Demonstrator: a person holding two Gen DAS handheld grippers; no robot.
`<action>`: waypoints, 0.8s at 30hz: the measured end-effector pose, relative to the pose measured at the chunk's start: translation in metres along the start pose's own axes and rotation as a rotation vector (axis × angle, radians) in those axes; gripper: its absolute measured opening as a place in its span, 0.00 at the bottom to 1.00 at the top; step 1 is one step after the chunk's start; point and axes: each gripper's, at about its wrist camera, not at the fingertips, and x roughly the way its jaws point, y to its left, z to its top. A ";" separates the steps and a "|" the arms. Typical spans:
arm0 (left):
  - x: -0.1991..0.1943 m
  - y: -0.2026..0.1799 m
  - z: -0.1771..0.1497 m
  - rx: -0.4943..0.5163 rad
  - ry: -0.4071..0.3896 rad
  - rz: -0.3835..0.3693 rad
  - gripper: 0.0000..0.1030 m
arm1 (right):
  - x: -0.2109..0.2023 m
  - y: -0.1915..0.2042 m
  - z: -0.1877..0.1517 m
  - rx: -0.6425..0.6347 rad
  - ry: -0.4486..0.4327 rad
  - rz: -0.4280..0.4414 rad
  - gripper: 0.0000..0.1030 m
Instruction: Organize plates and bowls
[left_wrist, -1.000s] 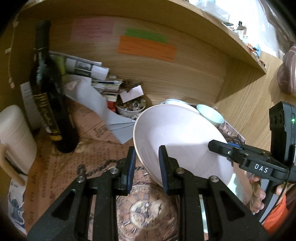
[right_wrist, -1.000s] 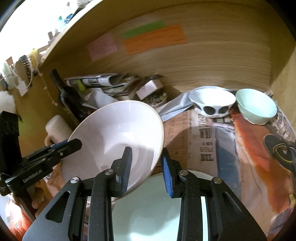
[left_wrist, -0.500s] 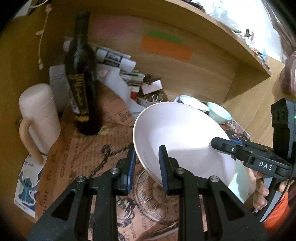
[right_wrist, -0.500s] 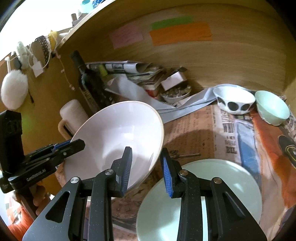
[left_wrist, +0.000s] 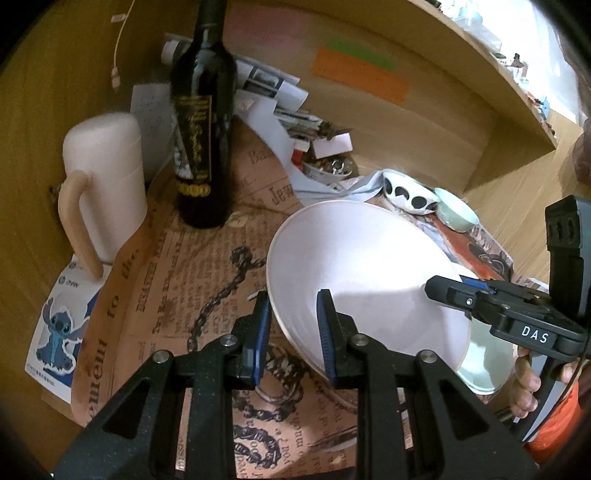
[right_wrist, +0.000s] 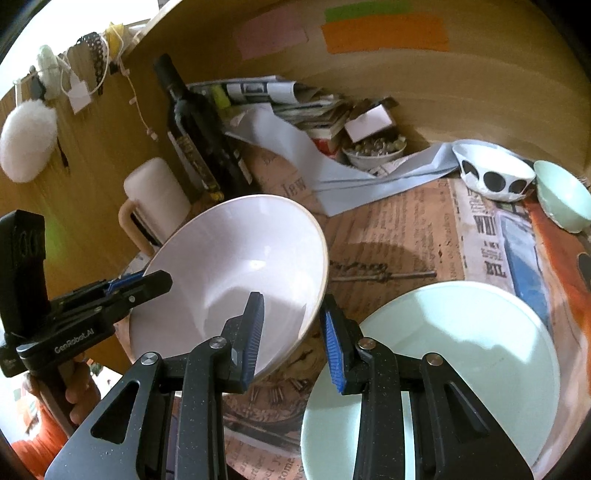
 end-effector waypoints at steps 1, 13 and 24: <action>0.000 0.001 -0.001 -0.003 0.004 0.000 0.24 | 0.002 0.001 -0.001 0.001 0.006 0.000 0.28; 0.012 0.009 -0.014 -0.001 0.032 0.026 0.24 | 0.023 0.005 -0.012 -0.032 0.062 -0.029 0.28; 0.007 0.008 -0.013 0.032 -0.002 0.057 0.28 | 0.016 0.001 -0.009 -0.051 0.052 -0.031 0.36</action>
